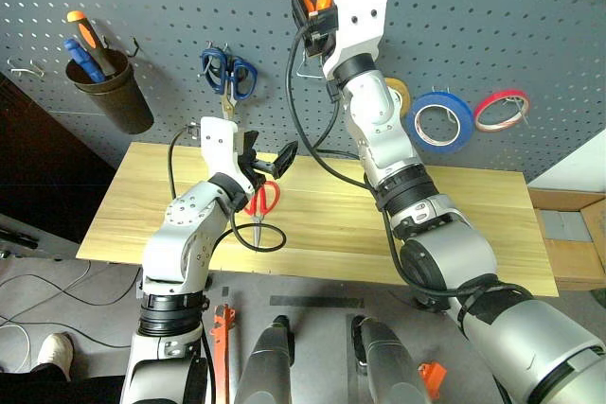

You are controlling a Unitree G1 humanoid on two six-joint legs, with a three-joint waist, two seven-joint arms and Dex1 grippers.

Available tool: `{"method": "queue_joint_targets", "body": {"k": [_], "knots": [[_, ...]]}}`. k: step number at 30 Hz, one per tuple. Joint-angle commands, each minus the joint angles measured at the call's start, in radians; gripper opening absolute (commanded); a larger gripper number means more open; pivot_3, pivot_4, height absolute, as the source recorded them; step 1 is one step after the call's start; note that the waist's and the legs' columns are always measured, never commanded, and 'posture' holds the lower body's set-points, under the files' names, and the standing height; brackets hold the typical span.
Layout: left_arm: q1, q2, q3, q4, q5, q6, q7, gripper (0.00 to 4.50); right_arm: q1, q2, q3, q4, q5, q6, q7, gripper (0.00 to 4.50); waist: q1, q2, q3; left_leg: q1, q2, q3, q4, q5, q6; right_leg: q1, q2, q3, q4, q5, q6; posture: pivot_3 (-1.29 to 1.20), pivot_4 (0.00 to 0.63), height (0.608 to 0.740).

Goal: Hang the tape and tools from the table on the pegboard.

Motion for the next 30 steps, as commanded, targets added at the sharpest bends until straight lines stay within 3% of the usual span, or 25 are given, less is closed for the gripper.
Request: {"method": "queue_joint_targets", "body": {"k": [1, 11, 16, 17, 23, 27, 30], "knots": [[0.001, 0.006, 0.003, -0.034, 0.000, -0.018, -0.002, 4.50, 0.029, 0.018, 0.007, -0.048, 0.017, 0.042, 0.015, 2.71, 0.000, 0.000, 0.000, 0.000, 0.000, 0.000, 0.000, 0.000, 0.000, 0.000, 0.000, 0.000, 0.000, 0.000, 0.000, 0.02, 0.308, 0.740], [-0.008, -0.001, 0.012, -0.012, -0.001, -0.026, 0.002, 4.50, 0.130, 0.038, 0.032, -0.044, 0.042, 0.287, 0.131, 2.71, -0.005, 0.000, -0.001, 0.001, 0.001, 0.001, 0.001, 0.000, 0.000, 0.000, 0.000, 0.001, 0.002, 0.000, 0.000, 0.00, 0.307, 0.740], [-0.012, 0.000, 0.009, -0.002, 0.003, -0.037, 0.001, 4.50, 0.130, 0.015, 0.041, -0.050, 0.035, 0.310, 0.148, 4.34, -0.008, -0.001, -0.001, 0.002, 0.000, 0.001, 0.002, 0.001, 0.000, 0.000, 0.000, 0.001, 0.006, 0.000, 0.000, 0.00, 0.298, 0.740], [-0.004, 0.001, 0.008, -0.002, 0.008, -0.037, 0.006, 4.50, 0.132, 0.009, 0.040, -0.059, 0.033, 0.310, 0.149, 4.43, -0.008, -0.001, -0.001, 0.002, 0.000, 0.001, 0.002, 0.001, 0.000, 0.000, 0.000, 0.001, 0.006, 0.000, 0.000, 0.00, 0.296, 0.740], [0.134, -0.008, -0.049, 0.036, 0.134, -0.067, 0.089, 4.50, 0.231, -0.047, 0.082, -0.200, 0.042, 0.315, 0.288, 4.43, -0.011, -0.001, -0.001, 0.002, 0.000, 0.001, 0.002, 0.001, 0.000, -0.001, 0.000, 0.001, 0.007, 0.000, 0.000, -0.02, 0.292, 0.740], [0.242, -0.047, -0.085, 0.029, 0.209, -0.077, 0.169, 4.50, 0.356, -0.119, 0.114, -0.400, 0.059, 0.357, 0.408, 4.43, -0.014, -0.001, -0.001, 0.001, 0.000, 0.001, 0.001, 0.001, 0.000, -0.001, -0.001, 0.001, 0.006, 0.000, 0.000, -0.04, 0.295, 0.740], [0.324, -0.107, -0.101, 0.046, 0.258, -0.064, 0.258, 4.50, 0.523, -0.200, 0.165, -0.652, 0.137, 0.413, 0.588, 4.43, -0.015, -0.001, -0.001, 0.001, 0.001, 0.001, 0.001, 0.001, 0.000, -0.001, -0.003, 0.001, 0.006, 0.000, 0.000, -0.06, 0.299, 0.740]]}}
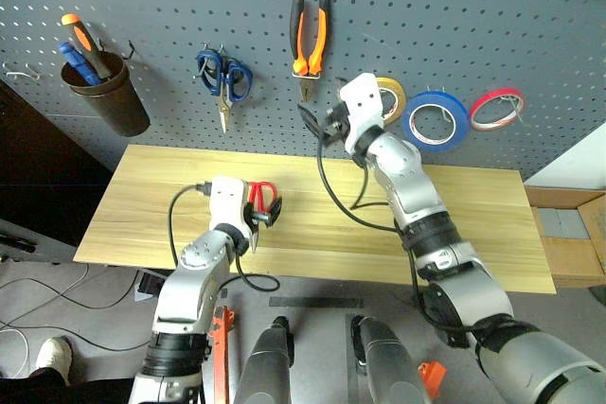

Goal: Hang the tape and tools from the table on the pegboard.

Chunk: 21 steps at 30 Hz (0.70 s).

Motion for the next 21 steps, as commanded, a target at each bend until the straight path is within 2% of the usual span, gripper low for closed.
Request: {"method": "queue_joint_targets", "body": {"k": [1, 4, 9, 16, 21], "knots": [[0.061, -0.050, -0.018, -0.009, 0.060, -0.007, 0.089, 4.50, 0.137, -0.071, 0.067, -0.297, 0.099, 0.051, 0.199, 4.43, -0.001, 0.000, 0.000, 0.000, 0.000, 0.000, 0.000, 0.000, 0.000, 0.000, 0.000, 0.000, 0.000, 0.000, 0.001, -0.07, 0.299, 0.740], [0.067, -0.078, -0.015, 0.044, 0.082, -0.010, 0.117, 4.50, 0.247, -0.136, 0.147, -0.424, 0.128, 0.071, 0.322, 4.43, -0.009, 0.000, 0.000, 0.000, -0.001, 0.001, 0.001, 0.000, 0.000, 0.001, -0.001, 0.000, 0.000, 0.000, 0.002, -0.08, 0.302, 0.740], [0.036, -0.088, 0.003, 0.139, 0.111, -0.017, 0.158, 4.50, 0.328, -0.183, 0.230, -0.459, 0.152, 0.104, 0.449, 4.43, -0.028, 0.000, 0.000, 0.001, 0.000, 0.002, 0.004, 0.002, 0.002, 0.001, 0.003, 0.000, 0.001, -0.001, 0.005, -0.10, 0.308, 0.740], [-0.017, -0.121, 0.070, 0.260, 0.085, 0.006, 0.196, 4.50, 0.345, -0.231, 0.291, -0.375, 0.119, 0.008, 0.579, 4.43, -0.035, -0.001, 0.000, 0.002, 0.001, 0.004, 0.005, 0.004, 0.003, 0.003, 0.004, 0.001, 0.000, 0.002, 0.006, -0.10, 0.315, 0.740], [-0.022, -0.147, 0.106, 0.316, 0.028, 0.035, 0.152, 4.50, 0.316, -0.226, 0.292, -0.332, 0.102, -0.026, 0.592, 4.43, -0.036, -0.001, 0.000, 0.002, 0.000, 0.004, 0.005, 0.004, 0.003, 0.003, 0.003, 0.001, 0.000, 0.002, 0.006, -0.11, 0.315, 0.740]]}}
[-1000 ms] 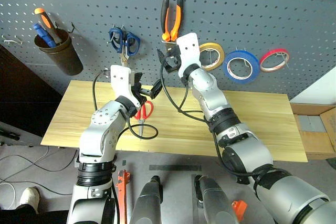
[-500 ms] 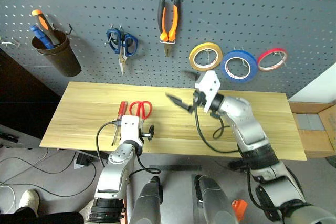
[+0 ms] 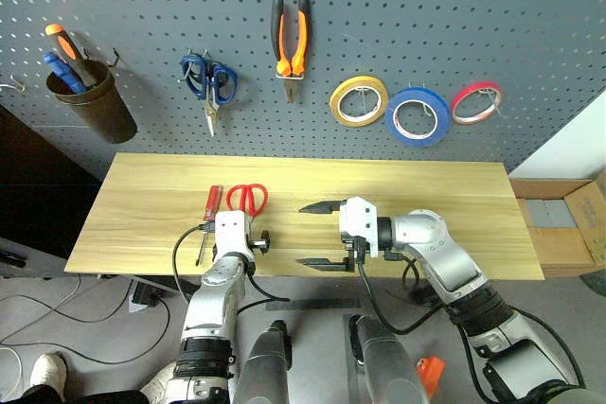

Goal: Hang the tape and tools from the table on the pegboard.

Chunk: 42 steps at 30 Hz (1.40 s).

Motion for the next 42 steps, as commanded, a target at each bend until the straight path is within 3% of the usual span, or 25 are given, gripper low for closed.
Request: {"method": "queue_joint_targets", "body": {"k": [1, 2, 5, 16, 33, 42], "knots": [[0.015, -0.014, 0.014, 0.040, -0.040, 0.026, -0.038, 4.50, -0.028, 0.011, 0.000, -0.001, -0.005, -0.037, 0.010, 4.43, 0.000, 0.000, 0.000, 0.000, 0.000, 0.000, 0.000, 0.000, 0.000, 0.000, 0.000, 0.000, 0.000, 0.000, 0.000, -0.11, 0.315, 0.740], [0.015, -0.012, 0.012, 0.043, -0.041, 0.026, -0.047, 4.50, -0.030, 0.013, -0.002, 0.003, -0.007, -0.039, 0.009, 4.43, 0.000, 0.000, 0.000, 0.000, 0.000, 0.000, 0.000, 0.000, 0.000, 0.000, 0.000, 0.000, 0.000, 0.000, 0.000, -0.11, 0.315, 0.740], [0.003, -0.013, 0.001, 0.046, -0.034, 0.022, -0.064, 3.95, -0.033, 0.018, -0.007, 0.012, -0.010, -0.033, 0.003, 4.50, 0.000, 0.000, 0.000, 0.001, 0.000, 0.000, 0.001, 0.000, 0.000, 0.002, 0.000, 0.000, 0.000, 0.000, 0.000, -0.11, 0.313, 0.740], [-0.018, -0.014, 0.017, 0.040, -0.025, 0.021, -0.063, 0.35, -0.050, 0.031, -0.025, 0.037, 0.001, -0.011, -0.005, 4.50, 0.001, 0.000, 0.000, 0.001, -0.001, 0.000, 0.004, 0.000, 0.000, 0.003, -0.001, 0.000, 0.000, 0.001, 0.002, -0.09, 0.309, 0.740], [0.034, -0.009, -0.008, -0.073, -0.005, 0.027, -0.063, 0.32, -0.071, 0.053, -0.062, 0.081, 0.008, -0.002, -0.006, 4.50, 0.000, 0.000, -0.001, 0.001, -0.001, 0.000, 0.004, 0.000, 0.000, 0.003, -0.001, 0.000, 0.000, 0.002, 0.002, -0.08, 0.277, 0.740], [0.235, 0.082, -0.199, -0.486, 0.130, 0.023, -0.079, 0.32, -0.014, 0.021, -0.153, -0.068, 0.095, 0.102, -0.041, 4.50, 0.004, -0.002, -0.010, -0.001, -0.001, -0.001, 0.003, 0.000, 0.000, 0.001, -0.002, 0.000, -0.002, 0.002, 0.002, -0.07, 0.213, 0.740]]}}
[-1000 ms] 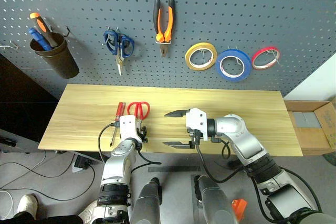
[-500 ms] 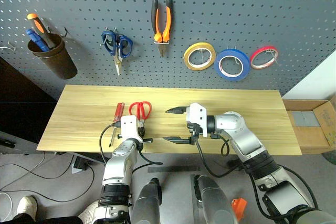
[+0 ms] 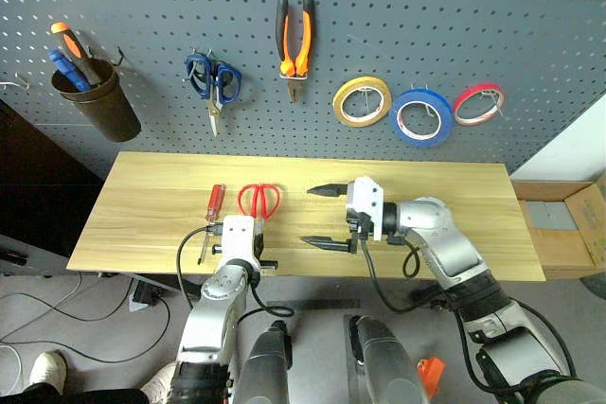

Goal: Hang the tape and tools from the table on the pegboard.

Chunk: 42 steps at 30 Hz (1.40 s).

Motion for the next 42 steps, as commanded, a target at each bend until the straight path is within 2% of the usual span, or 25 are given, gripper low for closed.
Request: {"method": "queue_joint_targets", "body": {"k": [1, 8, 11, 14, 18, 23, 29, 36, 42], "knots": [[0.086, 0.064, -0.072, -0.195, 0.082, -0.050, -0.017, 0.32, 0.035, -0.001, -0.059, -0.121, 0.077, 0.075, -0.039, 4.50, 0.000, 0.000, -0.007, 0.000, 0.000, 0.000, -0.001, 0.000, 0.000, 0.000, 0.000, 0.000, -0.001, 0.001, -0.001, -0.07, 0.208, 0.740], [0.198, 0.211, -0.052, -0.334, 0.250, -0.272, 0.013, 0.32, 0.045, 0.054, -0.144, -0.242, 0.211, 0.256, -0.155, 4.50, 0.002, 0.000, -0.038, 0.000, 0.000, 0.001, -0.005, 0.000, 0.000, 0.000, 0.000, 0.000, -0.007, 0.002, 0.000, -0.04, 0.143, 0.740], [0.168, 0.249, 0.018, -0.336, 0.257, -0.379, 0.024, 0.32, -0.009, 0.094, -0.178, -0.247, 0.260, 0.311, -0.202, 4.50, 0.004, 0.001, -0.056, 0.000, 0.000, 0.001, -0.005, 0.000, 0.000, 0.000, 0.000, 0.000, -0.008, 0.002, -0.001, -0.04, 0.119, 0.740], [0.091, 0.265, 0.081, -0.260, 0.245, -0.430, 0.028, 0.32, -0.057, 0.115, -0.182, -0.225, 0.268, 0.308, -0.212, 4.50, 0.016, 0.001, -0.079, 0.000, 0.000, 0.001, -0.005, 0.001, -0.001, 0.001, 0.001, -0.001, -0.009, 0.006, -0.003, -0.02, 0.100, 0.740], [-0.034, 0.272, 0.120, -0.132, 0.216, -0.472, 0.003, 0.32, -0.112, 0.138, -0.184, -0.194, 0.272, 0.294, -0.224, 4.50, 0.026, 0.001, -0.110, 0.001, 0.000, 0.001, -0.005, 0.001, -0.001, 0.002, 0.002, -0.001, -0.010, 0.006, -0.002, -0.02, 0.088, 0.740], [-0.141, 0.256, 0.128, -0.024, 0.167, -0.469, -0.036, 0.32, -0.139, 0.145, -0.185, -0.176, 0.266, 0.281, -0.233, 4.50, 0.030, -0.001, -0.112, 0.013, 0.000, 0.001, -0.005, 0.001, 0.000, 0.016, 0.002, -0.001, -0.012, 0.005, 0.001, -0.03, 0.085, 0.740], [-0.169, 0.199, 0.100, 0.017, 0.075, -0.377, -0.109, 0.32, -0.137, 0.142, -0.188, -0.191, 0.259, 0.281, -0.258, 4.50, 0.026, -0.001, -0.114, 0.015, 0.001, 0.001, -0.005, 0.002, 0.000, 0.017, 0.003, -0.001, -0.010, 0.006, -0.001, -0.05, 0.092, 0.740], [-0.184, 0.172, 0.115, 0.034, 0.051, -0.342, -0.113, 0.32, -0.128, 0.132, -0.185, -0.204, 0.254, 0.279, -0.271, 4.50, 0.023, -0.001, -0.116, 0.015, 0.001, 0.001, -0.005, 0.002, 0.000, 0.017, 0.004, 0.000, -0.010, 0.007, -0.002, -0.06, 0.095, 0.740], [-0.194, 0.177, 0.120, 0.044, 0.031, -0.335, -0.132, 2.52, -0.122, 0.124, -0.182, -0.213, 0.253, 0.280, -0.282, 4.50, 0.023, -0.001, -0.118, 0.016, 0.001, 0.001, -0.005, 0.002, 0.000, 0.017, 0.004, 0.000, -0.009, 0.007, -0.002, -0.06, 0.102, 0.740]]}}
